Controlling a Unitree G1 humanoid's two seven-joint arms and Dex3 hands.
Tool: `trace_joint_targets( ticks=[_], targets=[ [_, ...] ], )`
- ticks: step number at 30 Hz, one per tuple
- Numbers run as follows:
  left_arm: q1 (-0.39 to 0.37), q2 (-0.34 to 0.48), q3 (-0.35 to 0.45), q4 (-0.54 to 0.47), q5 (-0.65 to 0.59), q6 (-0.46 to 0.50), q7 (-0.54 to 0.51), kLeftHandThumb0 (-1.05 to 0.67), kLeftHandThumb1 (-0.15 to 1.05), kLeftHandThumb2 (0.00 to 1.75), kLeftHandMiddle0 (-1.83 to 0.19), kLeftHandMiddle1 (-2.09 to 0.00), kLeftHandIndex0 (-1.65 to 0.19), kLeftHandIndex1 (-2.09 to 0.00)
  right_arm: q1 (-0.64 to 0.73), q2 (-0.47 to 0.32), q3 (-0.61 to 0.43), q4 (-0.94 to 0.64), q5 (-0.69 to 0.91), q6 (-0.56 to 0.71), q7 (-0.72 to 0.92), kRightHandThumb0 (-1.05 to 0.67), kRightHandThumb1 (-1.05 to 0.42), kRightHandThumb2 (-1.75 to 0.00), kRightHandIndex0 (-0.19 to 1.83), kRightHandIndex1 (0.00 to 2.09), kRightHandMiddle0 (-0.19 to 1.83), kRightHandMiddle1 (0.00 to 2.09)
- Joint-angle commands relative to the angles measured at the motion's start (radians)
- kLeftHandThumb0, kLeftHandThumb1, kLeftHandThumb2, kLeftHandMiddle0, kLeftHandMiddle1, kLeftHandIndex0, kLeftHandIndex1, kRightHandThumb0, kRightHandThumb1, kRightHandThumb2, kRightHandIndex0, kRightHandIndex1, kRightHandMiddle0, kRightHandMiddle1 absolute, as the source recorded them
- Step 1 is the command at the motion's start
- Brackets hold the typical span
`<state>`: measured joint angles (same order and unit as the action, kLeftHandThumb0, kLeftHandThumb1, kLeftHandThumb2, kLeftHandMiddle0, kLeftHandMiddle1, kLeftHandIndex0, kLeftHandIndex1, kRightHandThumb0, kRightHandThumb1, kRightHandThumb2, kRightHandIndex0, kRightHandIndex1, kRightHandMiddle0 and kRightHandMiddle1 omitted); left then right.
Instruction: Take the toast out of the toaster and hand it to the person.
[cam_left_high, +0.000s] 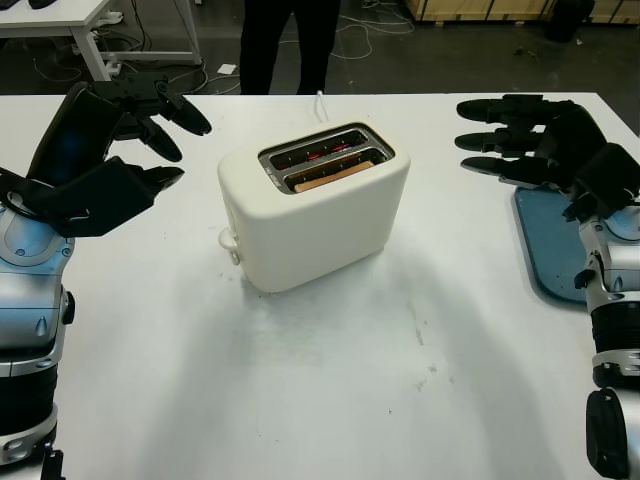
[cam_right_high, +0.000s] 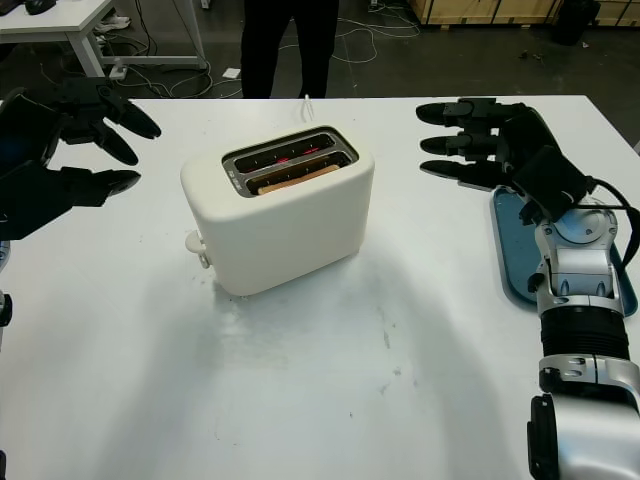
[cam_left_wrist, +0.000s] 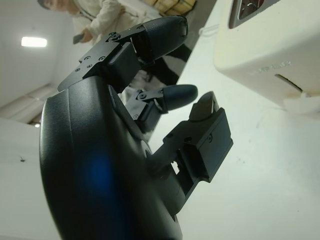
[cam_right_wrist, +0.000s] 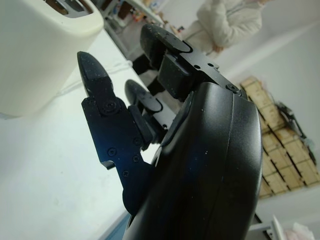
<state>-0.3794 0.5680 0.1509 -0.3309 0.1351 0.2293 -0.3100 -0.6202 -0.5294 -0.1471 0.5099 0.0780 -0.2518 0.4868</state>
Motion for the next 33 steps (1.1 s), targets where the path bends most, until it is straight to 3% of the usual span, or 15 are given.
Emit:
trace_joint_targets(
  ticks=[1,33],
  targets=[
    [-0.009,0.008,0.001,-0.001,0.003,-0.010,0.000,0.49,0.63,0.40,-0.76,-1.16,-0.72,-0.94,0.002,0.006,0.000,-0.012,0.009,0.004,-0.001,-0.31,-0.76,0.00,0.94,0.00,0.83,0.00],
    [-0.009,0.009,0.000,-0.006,0.008,-0.003,0.000,0.49,0.66,0.34,-0.76,-1.14,-0.72,-0.92,0.001,0.003,0.003,-0.007,0.000,-0.013,-0.003,-0.30,-0.77,0.00,0.93,0.01,0.83,0.00]
  ],
)
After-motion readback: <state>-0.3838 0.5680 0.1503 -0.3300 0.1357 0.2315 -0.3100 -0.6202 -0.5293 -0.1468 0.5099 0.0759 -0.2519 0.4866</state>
